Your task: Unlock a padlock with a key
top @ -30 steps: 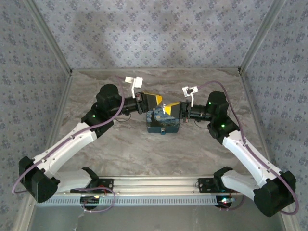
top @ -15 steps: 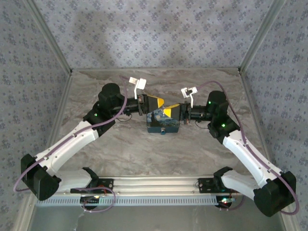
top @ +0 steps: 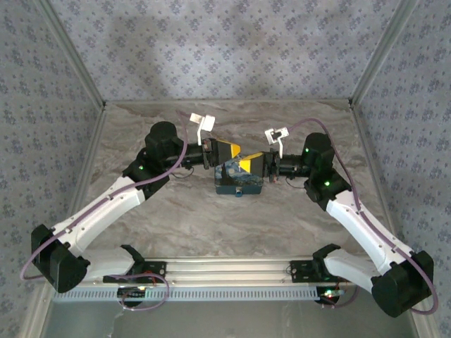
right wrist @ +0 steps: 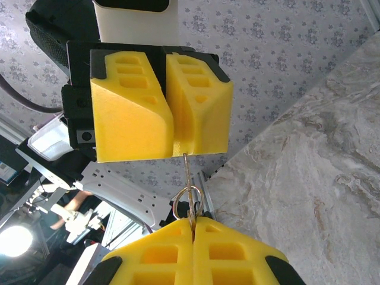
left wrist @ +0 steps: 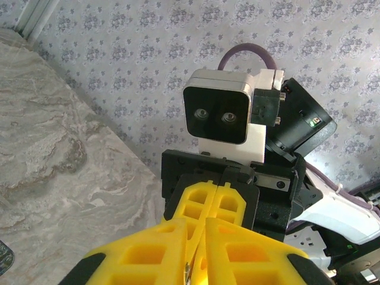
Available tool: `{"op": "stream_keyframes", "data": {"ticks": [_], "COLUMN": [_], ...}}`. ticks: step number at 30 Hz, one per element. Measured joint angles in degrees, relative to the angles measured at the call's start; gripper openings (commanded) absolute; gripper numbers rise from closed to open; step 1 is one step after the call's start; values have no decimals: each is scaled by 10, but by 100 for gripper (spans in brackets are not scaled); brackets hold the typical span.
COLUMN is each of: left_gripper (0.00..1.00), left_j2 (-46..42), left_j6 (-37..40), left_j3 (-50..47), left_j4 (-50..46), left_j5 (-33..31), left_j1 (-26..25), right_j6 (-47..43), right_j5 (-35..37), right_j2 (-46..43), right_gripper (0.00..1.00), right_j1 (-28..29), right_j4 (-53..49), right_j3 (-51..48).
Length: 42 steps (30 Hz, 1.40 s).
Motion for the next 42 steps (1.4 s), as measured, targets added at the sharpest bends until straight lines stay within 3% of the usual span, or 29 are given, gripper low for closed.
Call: {"op": "stream_keyframes", "data": {"ticks": [3,6,13,18,20,21,24,27,35,42], "left_gripper": [11,19,20,1,0,0,0,0,0,0], "left_j2": [0,0,1,4,5,5,5,5,7,13], "left_j6": [3,10,11,14,18,20,24,39,55,44], "left_j3": [0,0,0,0,0,1,6,17,41,41], "left_j4": [-3,-5,-8,-12,-12,-14,-31,-66,-110,-103], "left_j5": [0,-1,0,-1,-2,-3,-11,-34,-92,-110], "left_j1": [0,0,-7,-7,-7,-8,-9,-11,-11,-11], "right_j6": [0,0,2,2,3,4,2,-2,-2,37], "right_j5": [-2,-4,-4,-4,-4,-4,1,25,101,156], "right_j2": [0,0,0,-4,-6,-7,-9,-22,-54,-54], "right_gripper": [0,0,0,0,0,7,47,56,53,48], "right_j1": [-3,-6,-9,-11,-13,-14,-21,-36,-47,-47], "right_j4": [0,1,5,8,7,7,-2,-15,-24,43], "right_j3": [0,0,0,0,0,0,-1,-7,-18,-52]}}
